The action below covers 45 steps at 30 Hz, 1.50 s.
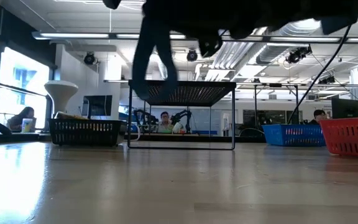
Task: Pick & Place Office Desk Supplies
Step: Put the blue rubber band into the red bin
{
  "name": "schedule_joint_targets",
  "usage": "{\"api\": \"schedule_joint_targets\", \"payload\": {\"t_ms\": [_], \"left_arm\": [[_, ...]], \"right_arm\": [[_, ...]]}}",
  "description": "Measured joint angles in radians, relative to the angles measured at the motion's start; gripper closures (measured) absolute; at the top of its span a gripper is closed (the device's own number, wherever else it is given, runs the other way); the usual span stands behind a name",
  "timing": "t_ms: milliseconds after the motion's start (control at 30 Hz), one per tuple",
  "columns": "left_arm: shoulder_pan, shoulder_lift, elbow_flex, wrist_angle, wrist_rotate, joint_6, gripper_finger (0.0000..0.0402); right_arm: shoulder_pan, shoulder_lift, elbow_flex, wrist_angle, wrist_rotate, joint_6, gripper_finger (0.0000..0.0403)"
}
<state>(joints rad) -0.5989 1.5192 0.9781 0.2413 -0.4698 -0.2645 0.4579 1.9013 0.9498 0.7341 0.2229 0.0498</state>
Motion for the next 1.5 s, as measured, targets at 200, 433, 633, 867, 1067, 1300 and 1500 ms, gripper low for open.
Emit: {"api": "schedule_joint_targets", "payload": {"t_ms": [200,433,633,867,1067,1300,1500], "left_arm": [[-0.03,0.019,0.0,-0.021,-0.003,0.025,0.0245],[-0.071,0.022,0.001,-0.058,-0.003,0.003,0.0236],[-0.108,0.022,0.001,-0.112,-0.003,-0.022,0.0236],[-0.122,0.022,0.001,-0.133,-0.002,-0.024,0.0236],[-0.134,0.022,0.001,-0.148,0.0,-0.024,0.0236],[-0.133,0.022,0.001,-0.162,0.0,-0.046,0.0236],[-0.142,0.022,0.001,-0.169,0.007,-0.048,0.0236]], "right_arm": [[0.11,-0.122,0.067,-0.417,0.209,0.018,0.0399],[0.294,-0.213,0.178,-1.004,0.626,0.218,0.0399],[0.375,-0.264,0.254,-1.449,0.759,0.634,0.0399],[0.394,-0.285,0.254,-1.985,0.472,1.224,0.0399],[0.439,-0.285,0.253,-2.305,0.387,1.694,0.0399],[0.451,-0.289,0.167,-2.303,0.365,1.674,0.0399],[0.434,-0.288,0.01,-2.305,0.255,1.678,0.0399]]}}
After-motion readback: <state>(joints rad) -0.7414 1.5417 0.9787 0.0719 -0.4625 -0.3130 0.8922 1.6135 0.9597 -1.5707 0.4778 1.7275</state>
